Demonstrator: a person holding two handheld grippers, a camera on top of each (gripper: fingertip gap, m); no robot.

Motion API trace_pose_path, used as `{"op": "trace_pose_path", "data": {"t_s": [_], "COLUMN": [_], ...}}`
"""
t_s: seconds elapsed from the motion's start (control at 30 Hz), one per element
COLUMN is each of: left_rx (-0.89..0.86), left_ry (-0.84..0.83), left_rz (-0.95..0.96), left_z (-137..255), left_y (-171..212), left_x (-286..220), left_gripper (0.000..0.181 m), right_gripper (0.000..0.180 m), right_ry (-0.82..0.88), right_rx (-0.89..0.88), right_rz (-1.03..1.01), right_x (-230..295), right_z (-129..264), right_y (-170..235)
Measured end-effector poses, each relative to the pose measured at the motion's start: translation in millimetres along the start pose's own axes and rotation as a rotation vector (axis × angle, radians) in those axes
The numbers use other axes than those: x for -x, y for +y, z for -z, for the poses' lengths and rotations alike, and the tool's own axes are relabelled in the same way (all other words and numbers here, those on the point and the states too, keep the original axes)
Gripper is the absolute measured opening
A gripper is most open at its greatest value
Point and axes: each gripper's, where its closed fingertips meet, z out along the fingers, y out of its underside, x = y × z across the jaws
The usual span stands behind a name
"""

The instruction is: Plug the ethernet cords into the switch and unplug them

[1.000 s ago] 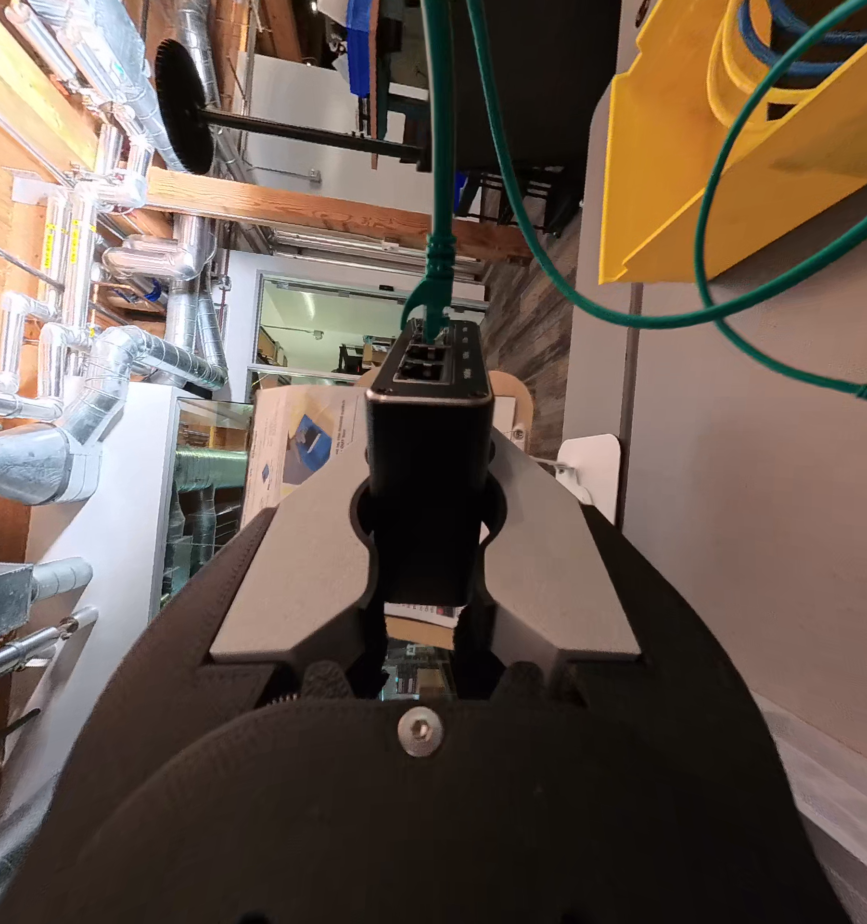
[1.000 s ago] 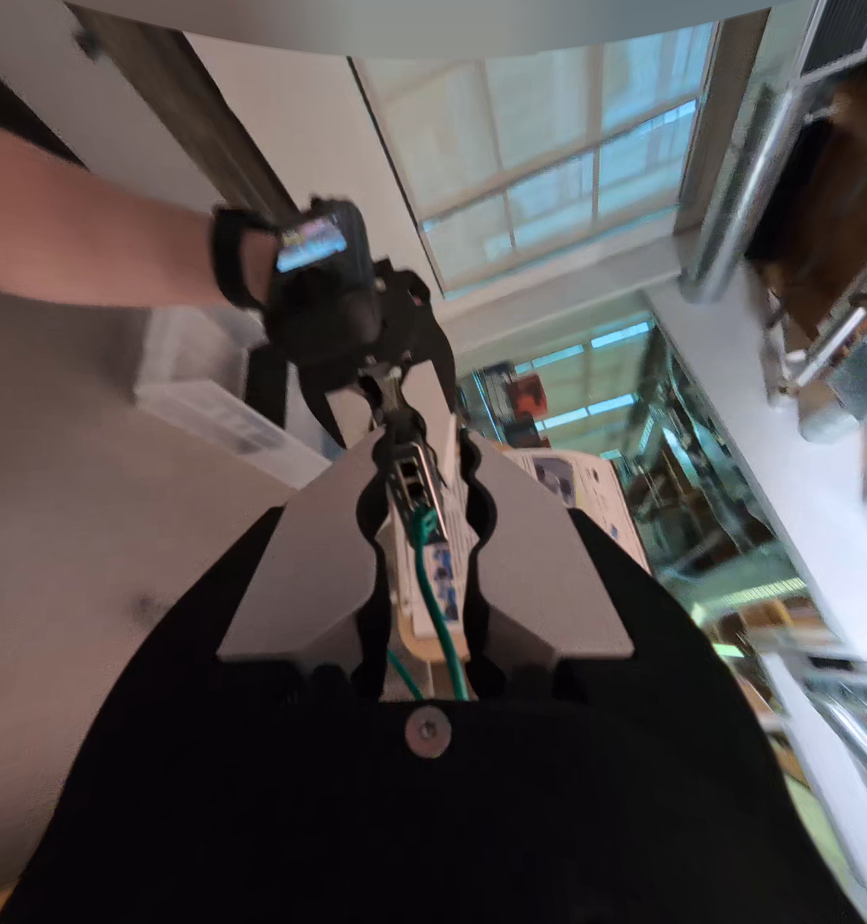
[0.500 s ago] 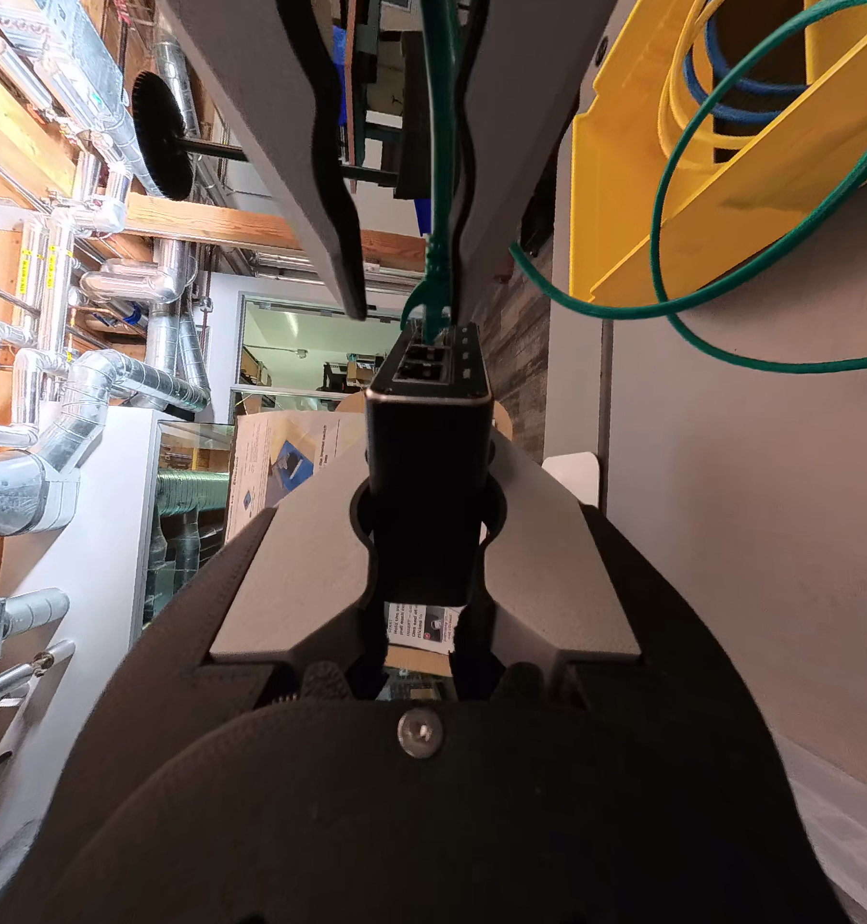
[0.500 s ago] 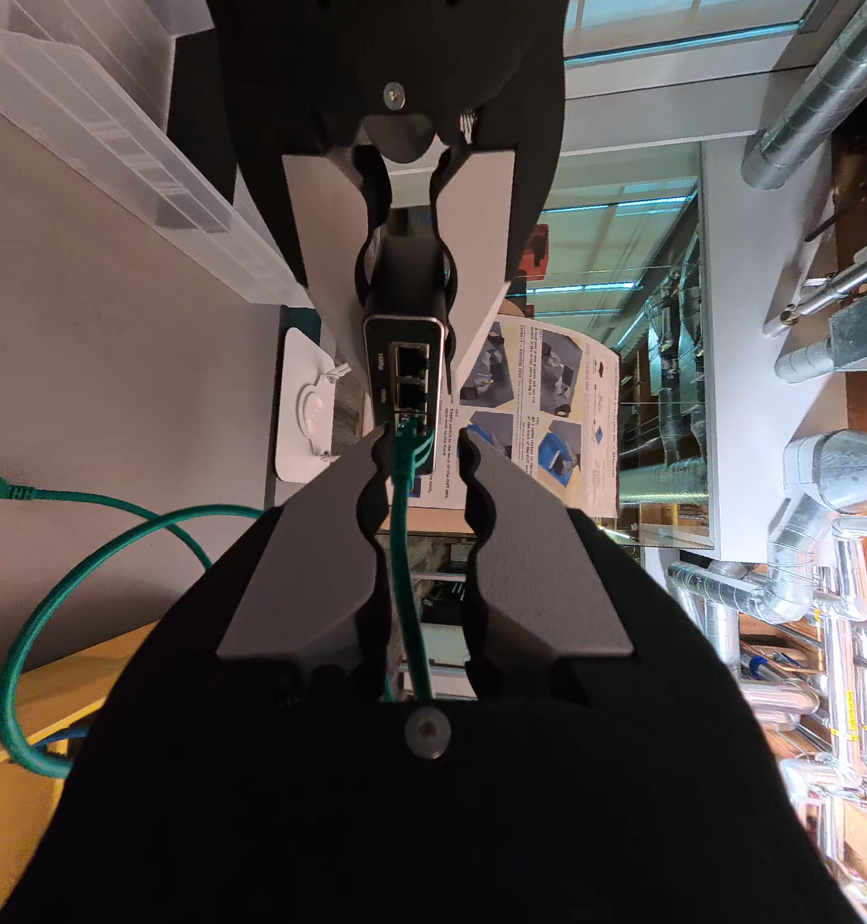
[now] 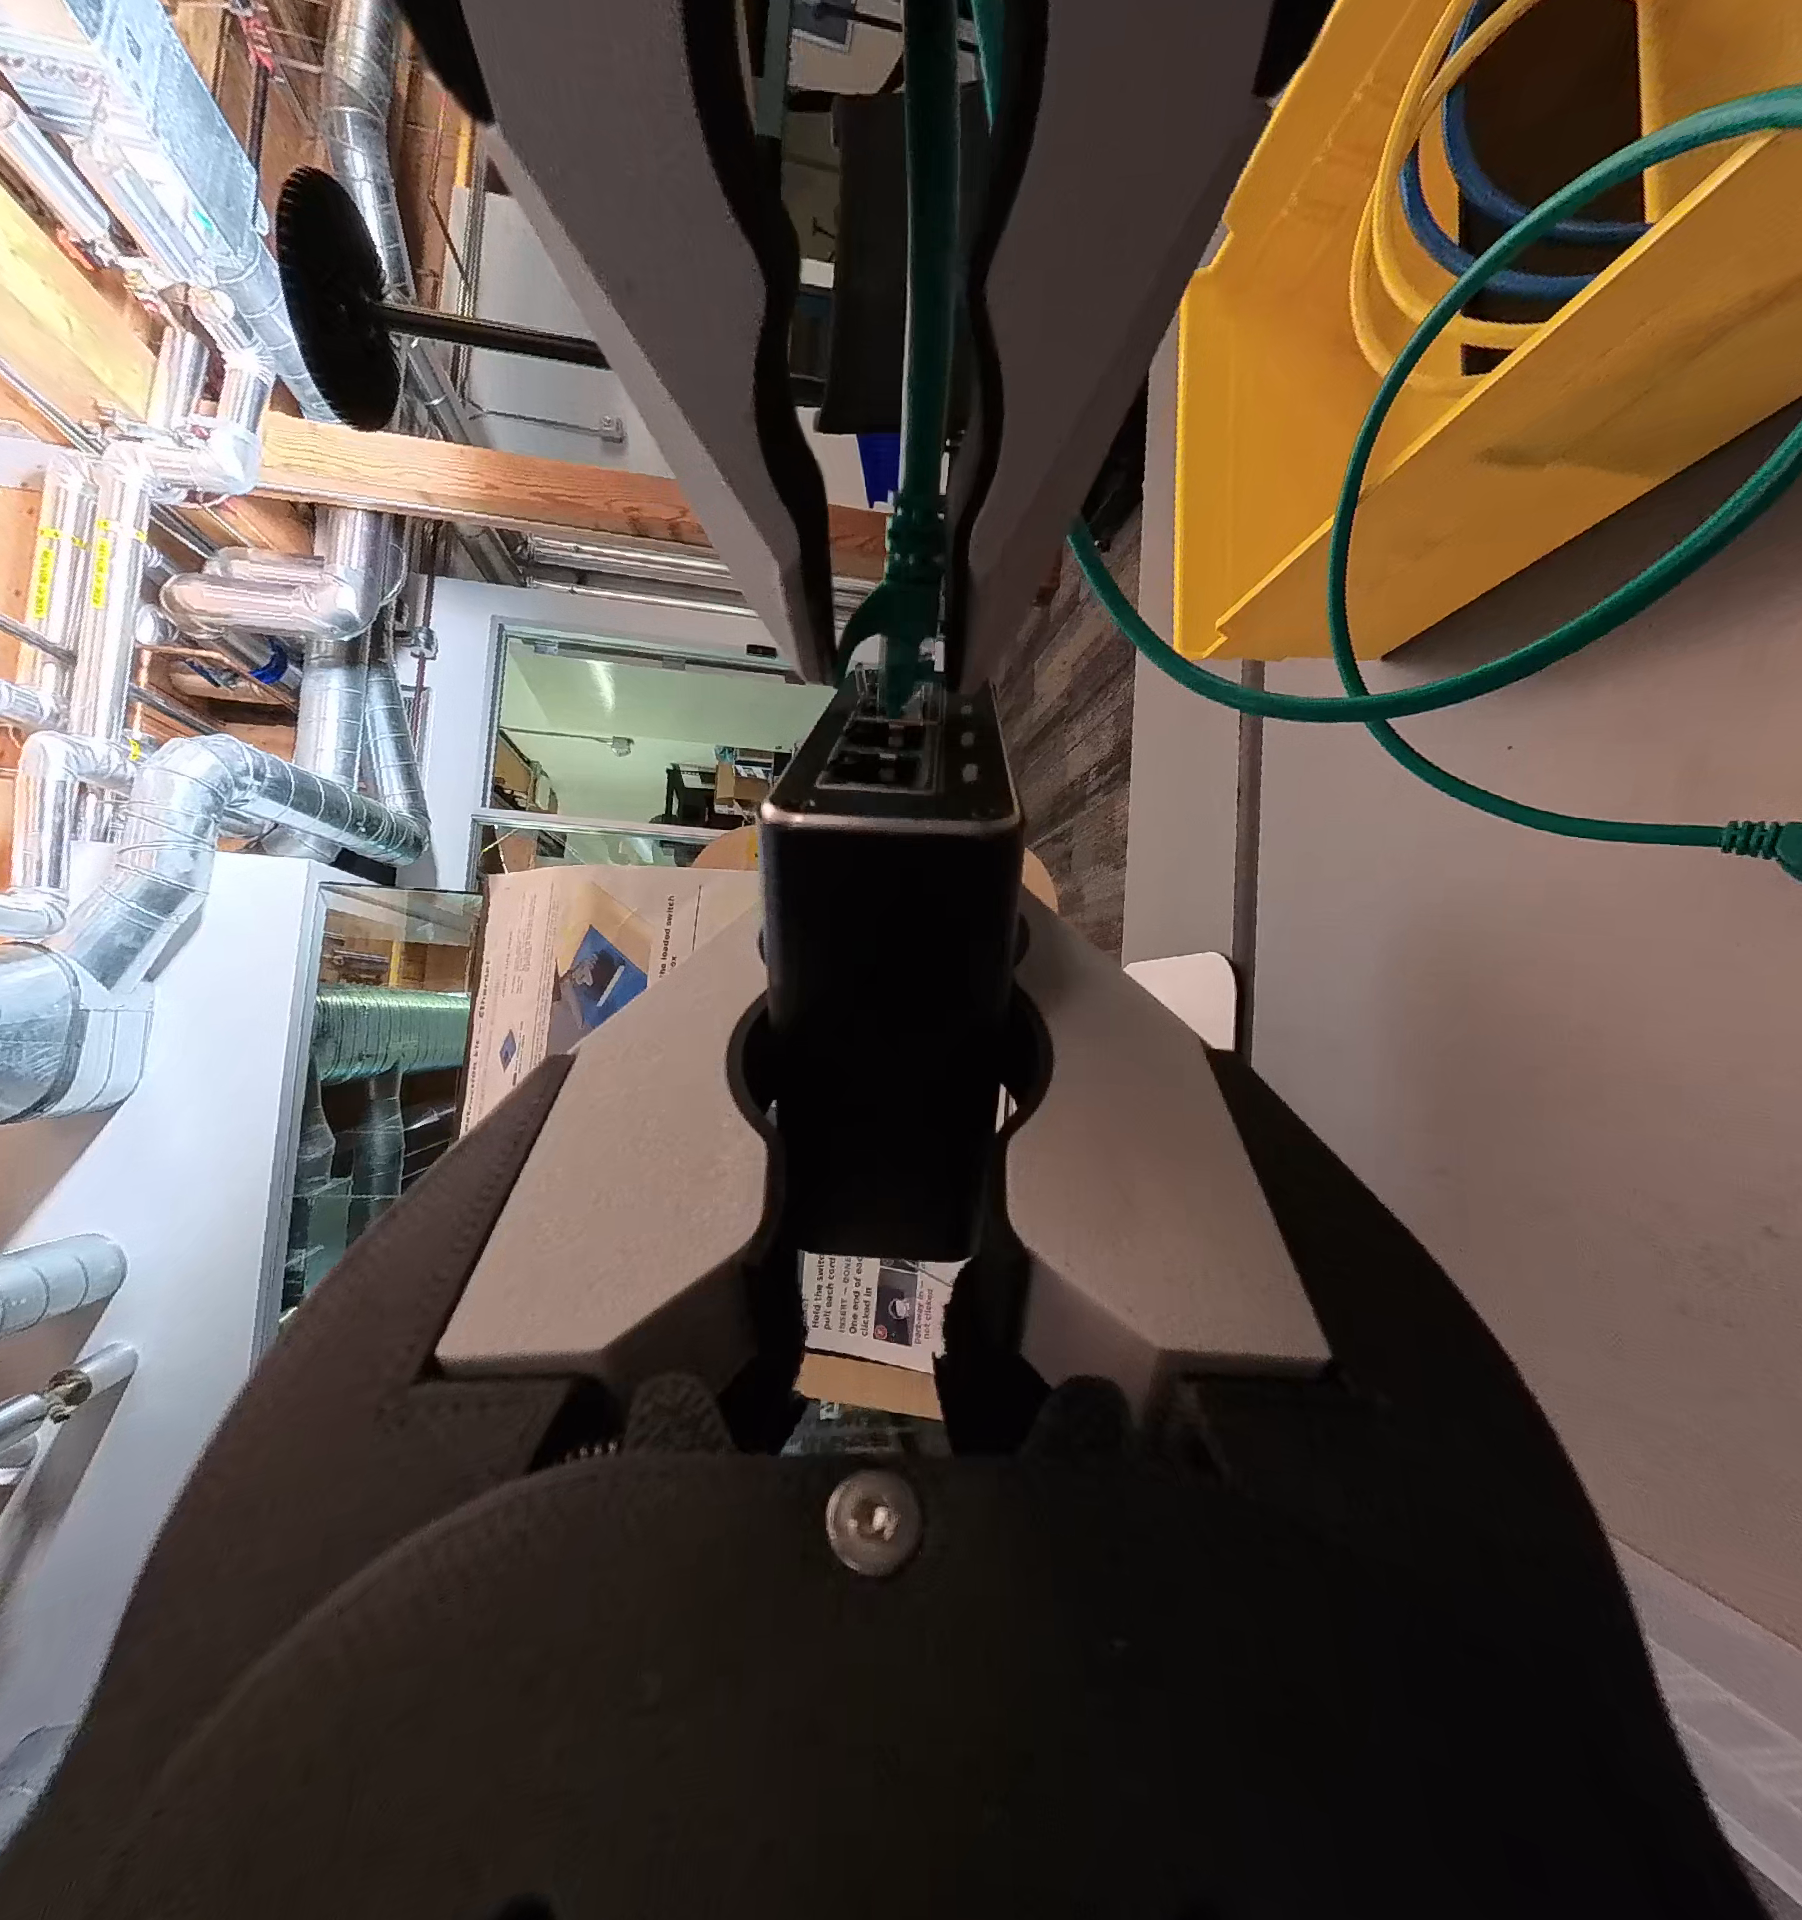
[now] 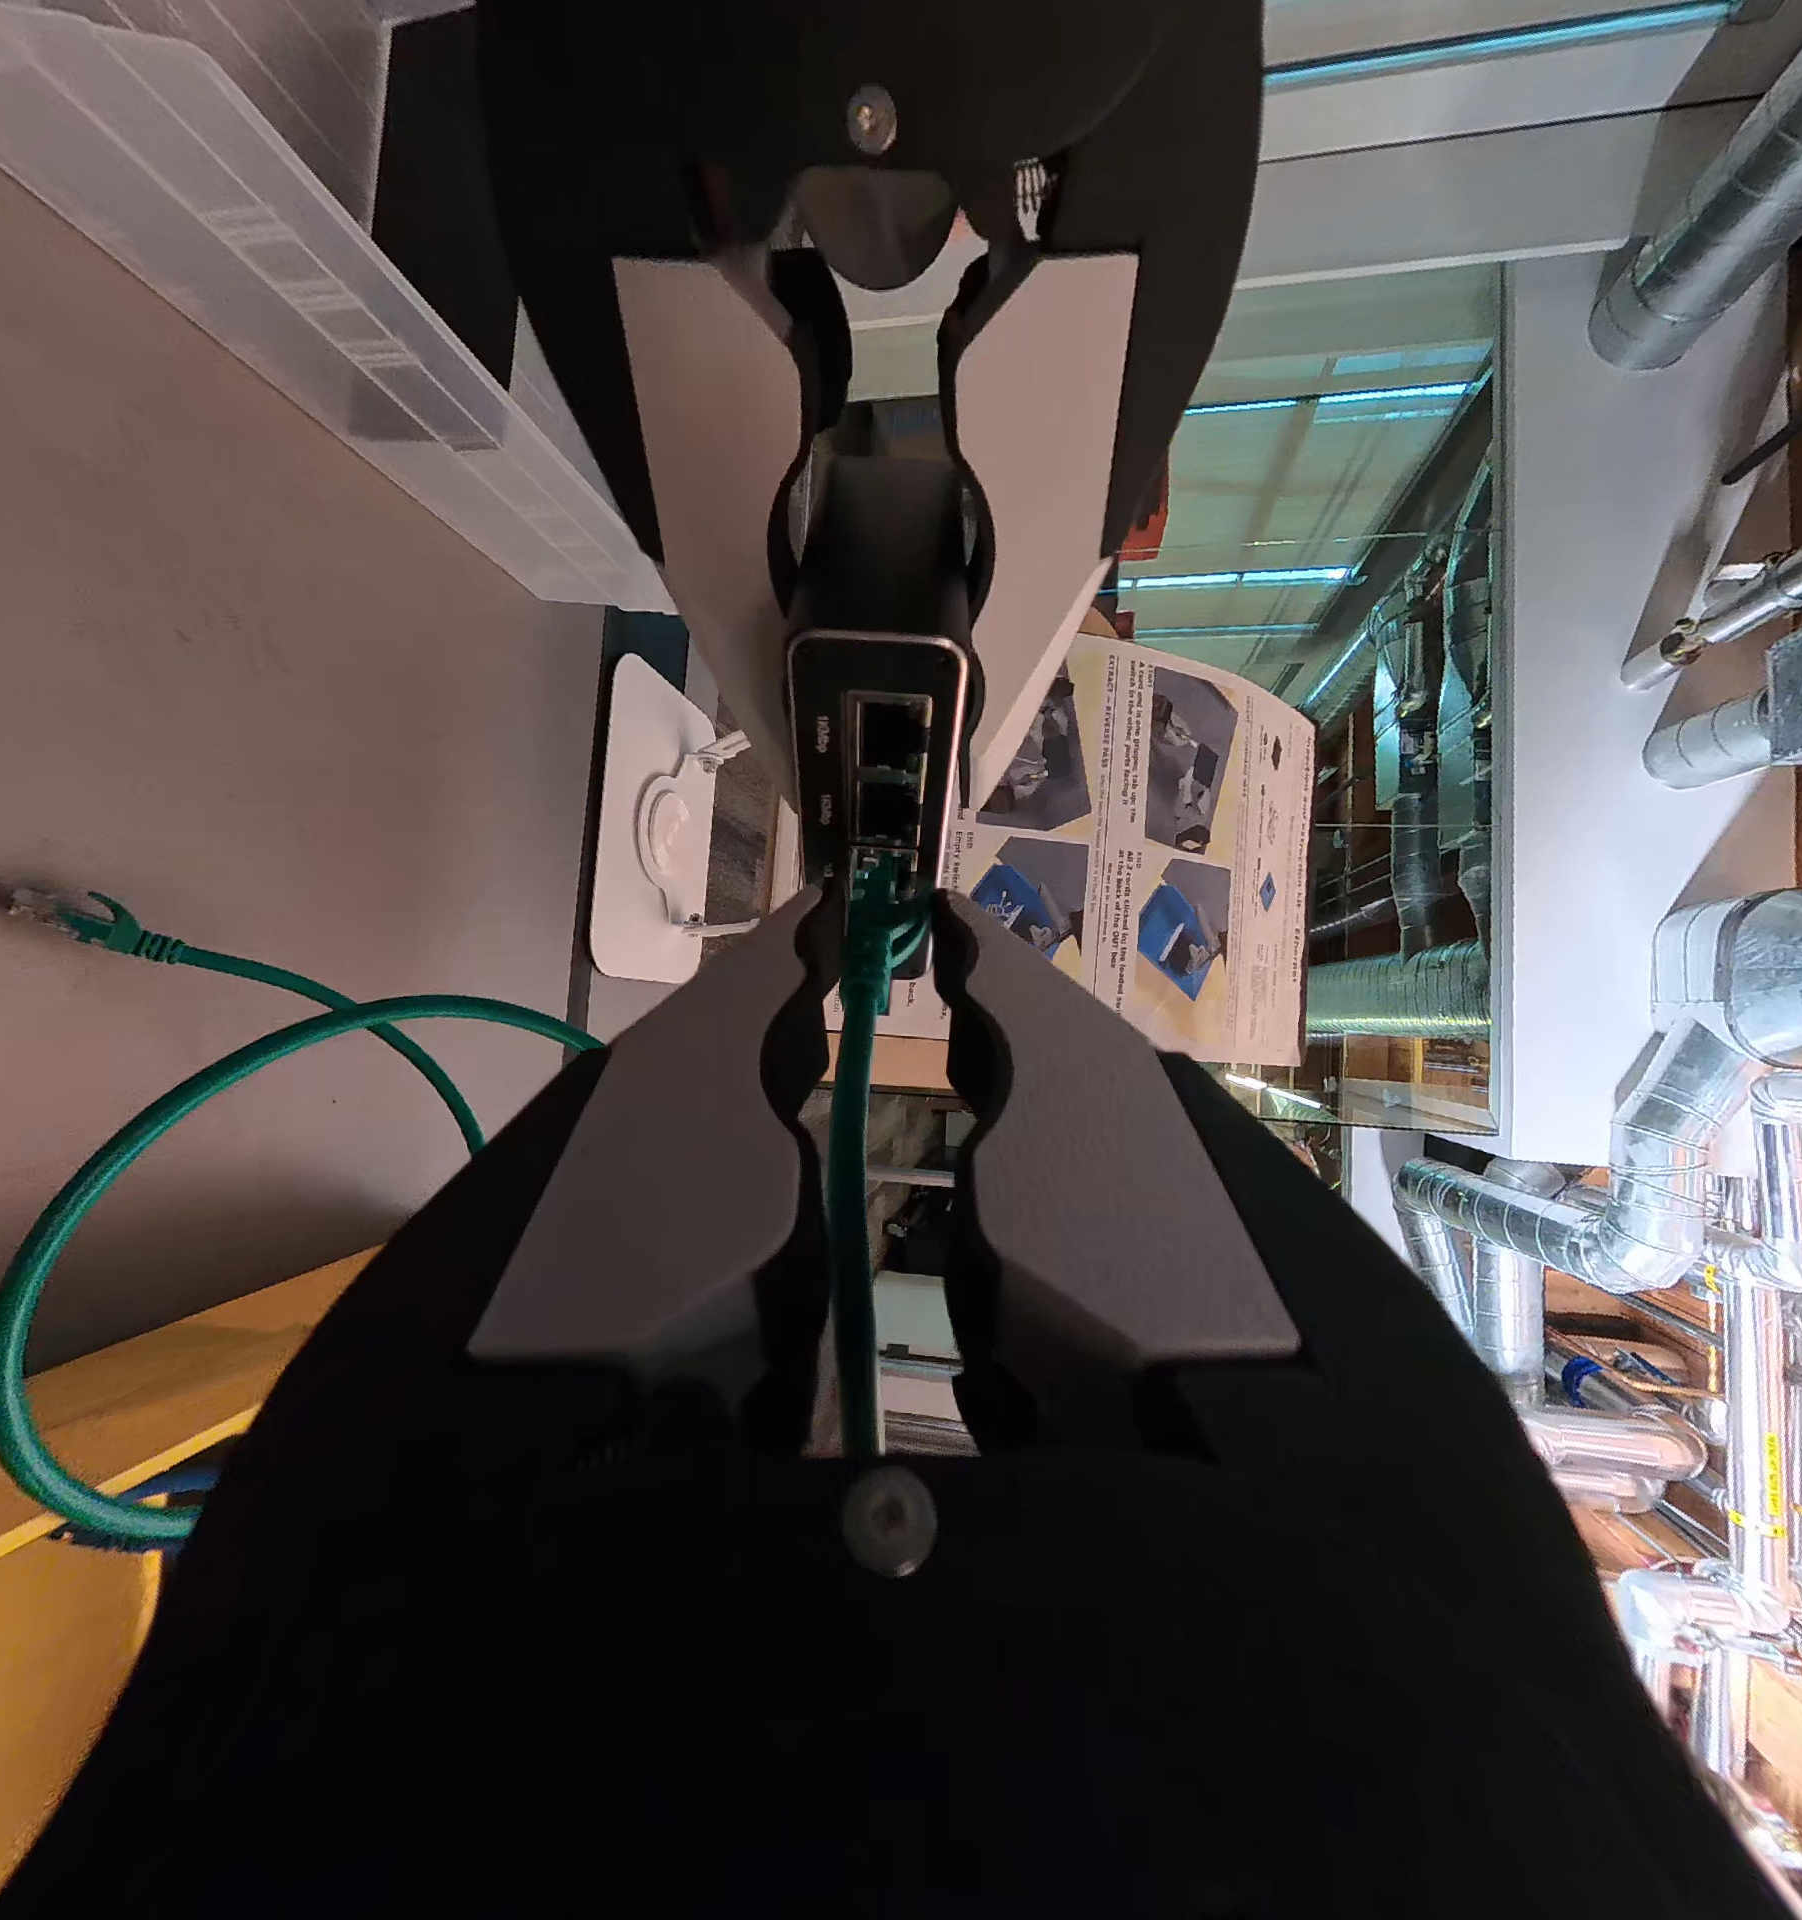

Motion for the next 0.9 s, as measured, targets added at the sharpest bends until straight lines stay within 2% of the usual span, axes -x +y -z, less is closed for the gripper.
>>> {"op": "trace_pose_path", "data": {"t_s": [0.47, 0.9], "left_rx": [0.014, -0.028], "left_ry": [0.021, 0.192], "left_rz": [-0.012, 0.122], "left_z": [-14.0, -40.8], "left_y": [-5.0, -5.0], "left_x": [-6.1, -37.6], "left_gripper": [0.037, 0.039], "right_gripper": [0.014, 0.015], "right_ry": [-0.098, -0.253], "right_rx": [0.019, 0.137], "right_rz": [-0.115, -0.159], "right_x": [15.2, 42.6], "right_z": [3.2, 2.6], "right_y": [14.6, 36.8]}}
